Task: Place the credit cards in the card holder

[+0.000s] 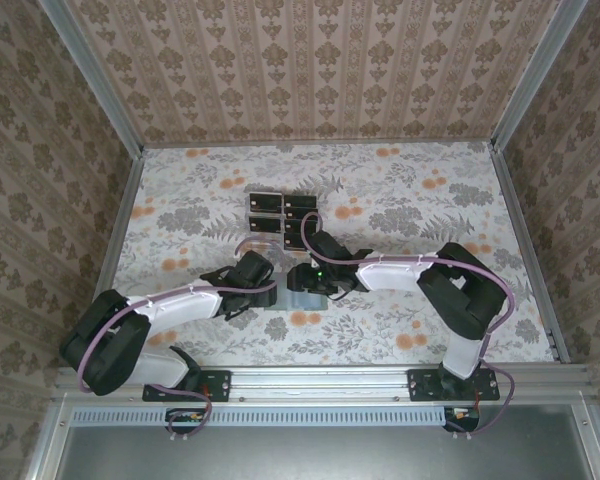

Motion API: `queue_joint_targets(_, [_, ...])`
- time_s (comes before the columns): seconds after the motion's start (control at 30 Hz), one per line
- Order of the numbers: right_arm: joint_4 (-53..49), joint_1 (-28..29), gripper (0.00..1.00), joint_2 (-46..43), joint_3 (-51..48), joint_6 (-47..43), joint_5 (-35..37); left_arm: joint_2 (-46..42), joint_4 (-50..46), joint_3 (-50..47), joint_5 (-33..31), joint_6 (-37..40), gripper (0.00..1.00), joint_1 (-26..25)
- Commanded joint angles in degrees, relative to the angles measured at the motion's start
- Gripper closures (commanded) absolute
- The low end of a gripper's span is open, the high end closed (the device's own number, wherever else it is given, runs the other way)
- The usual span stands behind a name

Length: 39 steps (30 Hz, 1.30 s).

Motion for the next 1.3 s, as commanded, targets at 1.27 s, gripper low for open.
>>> queue_joint_targets(1.27, [3.22, 1.92, 0.42, -4.3, 2.54, 6.25, -3.64, -0.53, 2.32, -3.26, 3.54, -2.42, 0.34, -1.19])
